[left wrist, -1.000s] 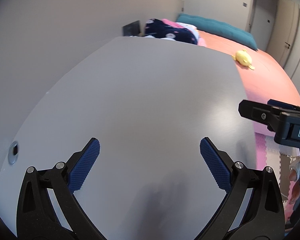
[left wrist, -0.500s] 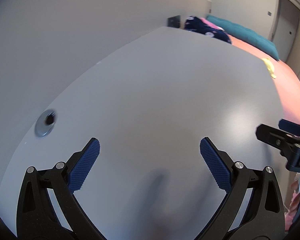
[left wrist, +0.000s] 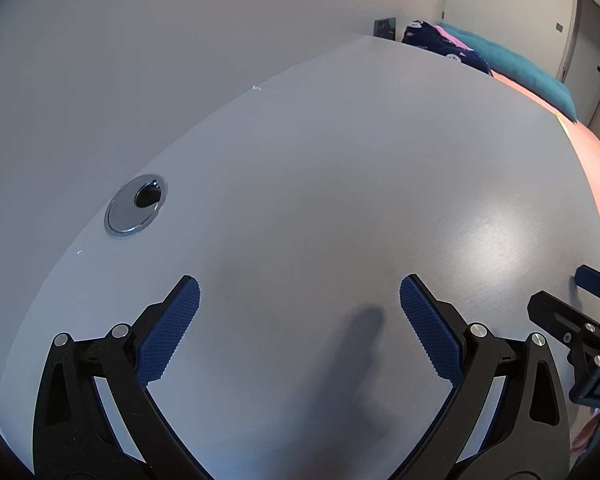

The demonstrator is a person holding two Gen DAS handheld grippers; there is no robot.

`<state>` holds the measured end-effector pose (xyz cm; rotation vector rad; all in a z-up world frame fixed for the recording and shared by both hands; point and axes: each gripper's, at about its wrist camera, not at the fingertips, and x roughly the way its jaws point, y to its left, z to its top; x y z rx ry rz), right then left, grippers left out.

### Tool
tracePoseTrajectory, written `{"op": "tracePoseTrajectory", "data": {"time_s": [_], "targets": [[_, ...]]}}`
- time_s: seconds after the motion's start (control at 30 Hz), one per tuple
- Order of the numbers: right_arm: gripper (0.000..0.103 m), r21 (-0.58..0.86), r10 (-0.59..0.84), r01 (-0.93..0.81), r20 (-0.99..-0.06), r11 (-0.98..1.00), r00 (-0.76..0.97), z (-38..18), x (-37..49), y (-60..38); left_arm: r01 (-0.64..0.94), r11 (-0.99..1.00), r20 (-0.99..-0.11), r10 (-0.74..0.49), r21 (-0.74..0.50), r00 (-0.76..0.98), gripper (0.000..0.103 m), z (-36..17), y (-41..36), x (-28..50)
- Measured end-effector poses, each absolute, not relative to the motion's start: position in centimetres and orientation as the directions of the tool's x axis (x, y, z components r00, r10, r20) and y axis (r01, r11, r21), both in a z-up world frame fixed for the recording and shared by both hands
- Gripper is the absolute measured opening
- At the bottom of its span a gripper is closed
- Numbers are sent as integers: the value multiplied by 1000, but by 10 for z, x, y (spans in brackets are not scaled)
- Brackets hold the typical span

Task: Collect trash

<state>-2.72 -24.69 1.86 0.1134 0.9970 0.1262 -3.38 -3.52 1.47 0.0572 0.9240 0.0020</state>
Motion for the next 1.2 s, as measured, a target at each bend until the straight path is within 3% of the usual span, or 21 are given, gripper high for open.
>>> {"op": "tracePoseTrajectory", "data": {"time_s": [0.47,1.2], "targets": [[100,12,9,2,-807,1000,590,8,-28,-232,32,999,-811,5,28,585,97,10,-23,-40],[101,11,5,6,-807,1000,590,7,-27,-234,28,1000,-814,-5,14,581,97,9,-25,-32]]}}
